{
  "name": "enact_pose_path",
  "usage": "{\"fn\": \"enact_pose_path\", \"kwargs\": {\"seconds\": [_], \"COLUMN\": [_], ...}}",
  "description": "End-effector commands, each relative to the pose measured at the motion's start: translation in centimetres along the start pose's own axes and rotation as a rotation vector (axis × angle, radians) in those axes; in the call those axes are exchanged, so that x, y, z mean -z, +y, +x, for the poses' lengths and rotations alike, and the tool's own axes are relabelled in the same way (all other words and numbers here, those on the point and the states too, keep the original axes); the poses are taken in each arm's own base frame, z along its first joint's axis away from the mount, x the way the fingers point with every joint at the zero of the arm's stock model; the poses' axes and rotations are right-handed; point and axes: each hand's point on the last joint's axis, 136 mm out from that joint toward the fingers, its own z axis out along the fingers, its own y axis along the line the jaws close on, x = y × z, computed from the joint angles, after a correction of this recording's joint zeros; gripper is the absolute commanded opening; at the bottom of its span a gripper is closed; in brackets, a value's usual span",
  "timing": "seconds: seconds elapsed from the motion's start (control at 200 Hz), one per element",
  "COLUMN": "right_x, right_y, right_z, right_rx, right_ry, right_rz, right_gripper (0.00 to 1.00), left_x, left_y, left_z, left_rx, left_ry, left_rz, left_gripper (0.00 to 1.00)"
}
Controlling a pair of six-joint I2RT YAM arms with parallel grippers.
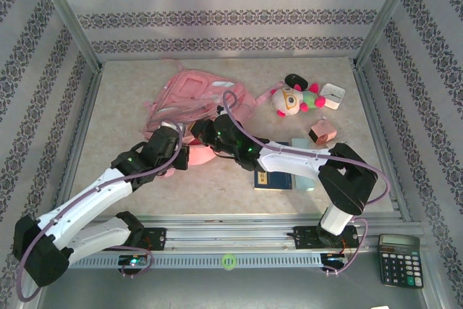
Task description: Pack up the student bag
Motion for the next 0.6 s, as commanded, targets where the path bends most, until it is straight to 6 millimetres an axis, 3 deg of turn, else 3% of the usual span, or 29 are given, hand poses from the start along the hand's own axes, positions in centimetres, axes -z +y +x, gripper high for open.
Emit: {"fn": "enact_pose_path", "kwargs": {"seconds": [0.0,0.185,0.365,0.595], "right_x": [2.3,4.0,6.0,7.1], "right_y": [5.5,4.9,4.2,3.6], "right_z": [-0.7,-1.2,-2.9,-4.7], "right_rx": [0.066,0.106,0.107,0.098], "right_ry": [0.040,0.135,0.242,0.373], "right_rz": [-0.156,-0.191,-0.243,-0.293], "right_gripper": [0.00,0.00,0.00,0.00], "left_x": [1.3,2.5,3.2,3.4], "left_y": [1.2,4.1,6.8,6.6], "left_z": [0.2,0.8,0.8,-0.1], "left_rx": [-0.051,-0.055,-0.010,0.000], "left_ry": [-0.002,0.030,0.054,0.049], "left_rz": [-0.032,-0.099,-0.127,-0.069], "left_gripper": [0.00,0.00,0.00,0.00]}}
